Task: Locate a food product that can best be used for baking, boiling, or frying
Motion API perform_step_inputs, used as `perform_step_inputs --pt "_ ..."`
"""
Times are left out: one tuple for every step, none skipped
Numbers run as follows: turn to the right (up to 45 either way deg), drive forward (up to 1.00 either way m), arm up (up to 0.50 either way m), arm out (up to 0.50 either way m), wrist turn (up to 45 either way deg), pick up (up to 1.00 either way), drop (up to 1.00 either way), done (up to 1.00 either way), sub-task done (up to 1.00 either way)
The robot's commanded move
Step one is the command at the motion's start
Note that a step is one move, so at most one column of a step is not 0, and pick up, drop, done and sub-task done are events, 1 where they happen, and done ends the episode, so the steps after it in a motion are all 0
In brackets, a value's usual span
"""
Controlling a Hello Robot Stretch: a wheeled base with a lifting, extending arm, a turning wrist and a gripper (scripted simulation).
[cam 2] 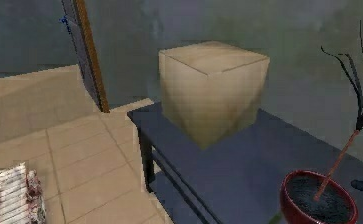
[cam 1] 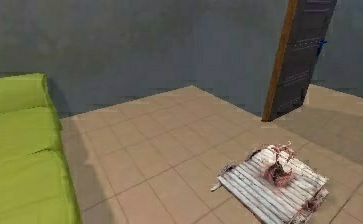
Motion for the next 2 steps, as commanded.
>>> perform_step_inputs --pt "0.0 0.5 0.0 0.0 0.0 0.0 0.0 0.0 0.0" --pt "0.0 0.55 0.0 0.0 0.0 0.0 0.0 0.0 0.0"
